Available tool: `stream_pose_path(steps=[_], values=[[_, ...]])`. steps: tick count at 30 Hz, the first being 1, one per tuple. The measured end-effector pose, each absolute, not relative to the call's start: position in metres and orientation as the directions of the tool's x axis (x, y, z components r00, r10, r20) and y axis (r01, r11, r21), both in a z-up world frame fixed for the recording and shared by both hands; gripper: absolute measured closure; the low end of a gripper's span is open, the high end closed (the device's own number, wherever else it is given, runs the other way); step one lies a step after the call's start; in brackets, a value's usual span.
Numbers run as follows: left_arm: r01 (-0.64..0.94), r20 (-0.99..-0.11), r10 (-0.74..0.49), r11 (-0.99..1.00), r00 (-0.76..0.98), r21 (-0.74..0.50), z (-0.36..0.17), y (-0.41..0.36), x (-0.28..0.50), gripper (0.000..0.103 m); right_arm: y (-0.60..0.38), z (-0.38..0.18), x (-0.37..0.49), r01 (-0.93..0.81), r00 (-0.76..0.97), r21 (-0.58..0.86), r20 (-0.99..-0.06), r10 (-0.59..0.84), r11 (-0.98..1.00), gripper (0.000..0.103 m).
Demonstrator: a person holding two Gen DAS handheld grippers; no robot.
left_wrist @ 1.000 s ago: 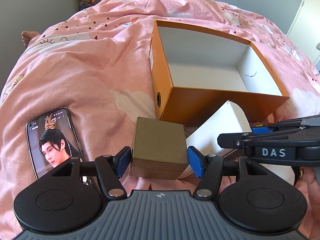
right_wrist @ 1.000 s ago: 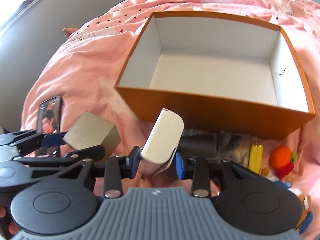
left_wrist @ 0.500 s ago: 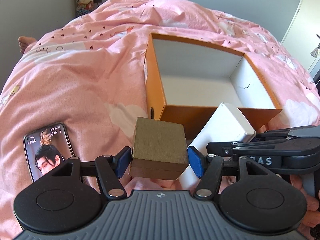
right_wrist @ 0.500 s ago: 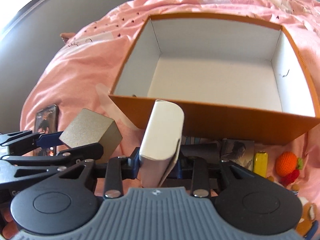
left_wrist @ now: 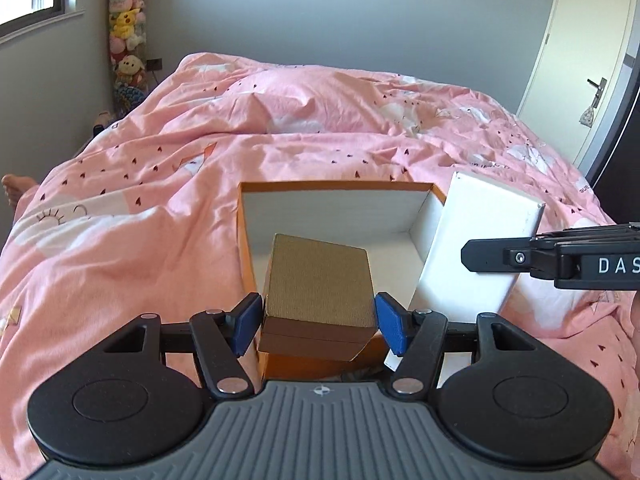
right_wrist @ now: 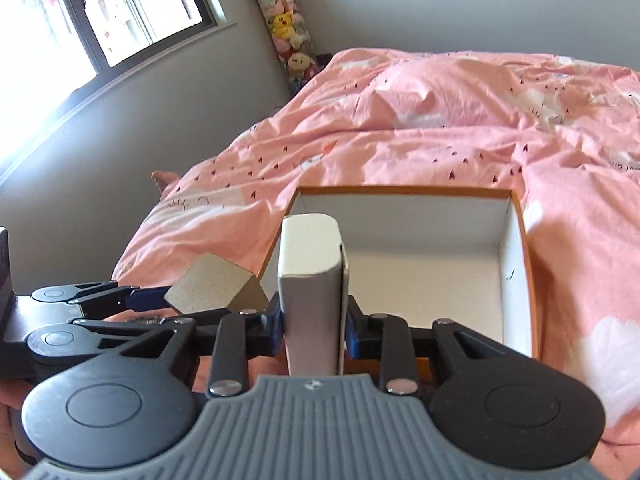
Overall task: Organize objects
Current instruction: 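Lift and carry the cube and white box over the orange box with both grippers, then lower the tan cube into the orange box corner and open the left gripper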
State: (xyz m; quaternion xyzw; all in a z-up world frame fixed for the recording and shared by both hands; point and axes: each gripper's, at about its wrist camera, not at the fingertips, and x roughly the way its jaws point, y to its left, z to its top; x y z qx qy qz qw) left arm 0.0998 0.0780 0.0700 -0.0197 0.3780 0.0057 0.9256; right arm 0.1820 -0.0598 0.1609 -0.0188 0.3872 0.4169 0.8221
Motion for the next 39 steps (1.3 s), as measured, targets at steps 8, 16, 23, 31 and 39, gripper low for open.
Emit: stream_pose_path(steps=[8, 16, 23, 31, 39], values=[[0.132, -0.763, -0.118, 0.99, 0.636, -0.043, 0.044, 0.073, 0.166, 0.032, -0.065, 0.174, 0.229, -0.653, 0.465, 0.262, -0.602, 0.649, 0.711, 0.072], [0.247, -0.9, -0.093, 0.969, 0.426, 0.017, -0.006, 0.074, 0.212, 0.032, -0.051, 0.131, 0.271, -0.622, 0.446, 0.223, -0.686, 0.574, 0.75, 0.072], [0.241, -0.977, -0.032, 0.97, 0.212, 0.021, -0.032, 0.075, 0.243, 0.032, -0.032, 0.095, 0.292, -0.628, 0.369, 0.251, -0.737, 0.566, 0.736, 0.072], [0.258, -0.998, 0.004, 0.966, 0.063, 0.02, -0.042, 0.074, 0.257, 0.032, -0.014, 0.075, 0.307, -0.652, 0.314, 0.325, -0.707, 0.633, 0.686, 0.072], [0.261, -0.998, 0.064, 0.964, -0.023, 0.056, -0.05, 0.077, 0.262, 0.032, 0.003, 0.062, 0.318, -0.683, 0.193, 0.408, -0.699, 0.688, 0.606, 0.071]])
